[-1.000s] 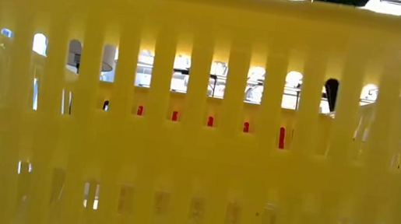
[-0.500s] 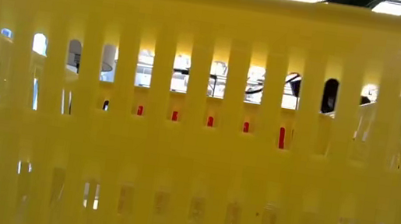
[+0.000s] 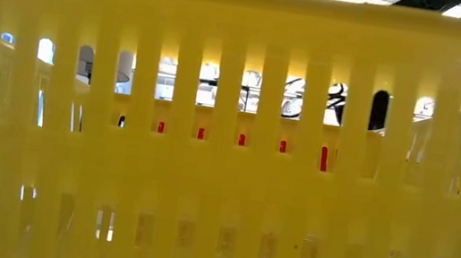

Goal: Stack baskets by color
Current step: Stack the top yellow basket on the middle right yellow basket

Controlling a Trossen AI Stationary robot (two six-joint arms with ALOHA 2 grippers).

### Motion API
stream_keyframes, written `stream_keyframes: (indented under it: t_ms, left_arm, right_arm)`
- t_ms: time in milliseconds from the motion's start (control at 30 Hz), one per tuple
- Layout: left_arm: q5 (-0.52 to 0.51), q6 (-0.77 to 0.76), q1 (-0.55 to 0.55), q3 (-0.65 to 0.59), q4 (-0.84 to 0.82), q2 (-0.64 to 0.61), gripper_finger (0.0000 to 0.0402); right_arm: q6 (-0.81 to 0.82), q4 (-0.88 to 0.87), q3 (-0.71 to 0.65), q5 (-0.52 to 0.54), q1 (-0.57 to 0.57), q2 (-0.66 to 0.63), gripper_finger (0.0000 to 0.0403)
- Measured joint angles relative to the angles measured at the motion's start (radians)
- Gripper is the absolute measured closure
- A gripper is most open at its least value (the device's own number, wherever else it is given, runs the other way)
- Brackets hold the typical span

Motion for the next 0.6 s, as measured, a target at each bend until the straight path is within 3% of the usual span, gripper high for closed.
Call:
stream_keyframes:
  t_ms: [200,467,600]
  left_arm:
    - [0.000,0.000,0.000,0.000,0.000,0.000,0.0277]
    - [0.000,0.000,0.000,0.000,0.000,0.000,0.0277]
    - [0.000,0.000,0.000,0.000,0.000,0.000,0.0277]
  right_arm:
    - [0.004,0.011,-0.043,-0.009,-0.002,0.000,0.0278]
    - [0.007,0.007,-0.051,-0.001,-0.002,-0.001,0.0390]
    - [0.011,-0.003,-0.043,0.041,-0.002,-0.001,0.0390]
